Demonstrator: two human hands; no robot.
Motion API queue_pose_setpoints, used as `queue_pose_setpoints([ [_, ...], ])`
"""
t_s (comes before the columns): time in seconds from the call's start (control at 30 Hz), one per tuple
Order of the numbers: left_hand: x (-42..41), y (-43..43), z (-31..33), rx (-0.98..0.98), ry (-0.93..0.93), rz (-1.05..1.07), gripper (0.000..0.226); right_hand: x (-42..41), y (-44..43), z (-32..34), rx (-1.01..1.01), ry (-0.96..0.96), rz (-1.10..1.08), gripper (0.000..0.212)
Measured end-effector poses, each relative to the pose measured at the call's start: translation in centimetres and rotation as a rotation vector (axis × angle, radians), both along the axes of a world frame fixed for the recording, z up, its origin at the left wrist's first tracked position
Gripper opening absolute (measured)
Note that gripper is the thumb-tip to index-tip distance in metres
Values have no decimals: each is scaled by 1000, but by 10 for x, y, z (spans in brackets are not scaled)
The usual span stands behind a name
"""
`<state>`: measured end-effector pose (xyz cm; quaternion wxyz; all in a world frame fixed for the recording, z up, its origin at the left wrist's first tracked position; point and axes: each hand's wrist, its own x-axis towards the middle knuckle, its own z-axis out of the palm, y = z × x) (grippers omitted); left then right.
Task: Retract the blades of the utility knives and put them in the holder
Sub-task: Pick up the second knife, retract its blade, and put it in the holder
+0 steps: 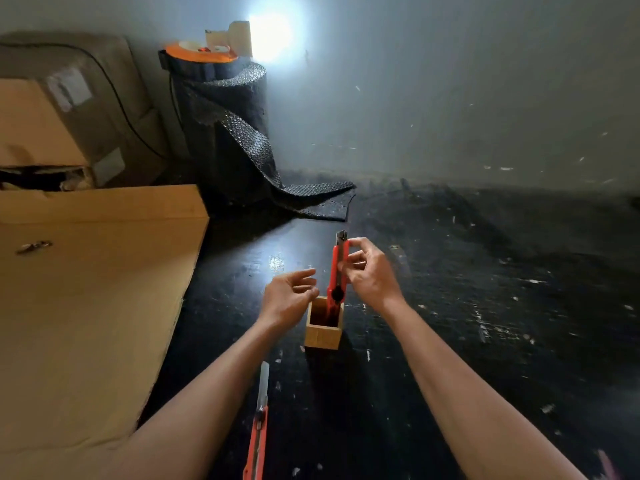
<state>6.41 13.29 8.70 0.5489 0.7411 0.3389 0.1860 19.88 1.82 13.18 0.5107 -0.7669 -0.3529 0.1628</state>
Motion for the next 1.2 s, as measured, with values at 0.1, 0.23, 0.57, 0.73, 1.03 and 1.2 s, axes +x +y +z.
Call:
queue_pose_setpoints([
  [0.1, -3, -1, -26, 45, 114, -3, 55, 4, 6, -20, -81, -5, 2, 14],
  [0.23, -1, -7, -51, 29, 197, 18, 62, 3, 17, -46, -156, -21, 9, 12],
  [0.57, -3, -14, -84, 4, 180, 82, 48, -12, 30, -86, -358, -80, -18, 6],
  [0.73, -2, -14, -84, -3, 166, 92, 44, -20, 36, -94, -376, -37, -71, 7],
  [1.03, -11, -10, -76, 63, 206, 71, 44, -24, 31, -72, -342, -106, -71, 24],
  [1.2, -28, -8, -64, 146, 225, 64, 48, -39, 22, -59, -362, -185, -37, 20],
])
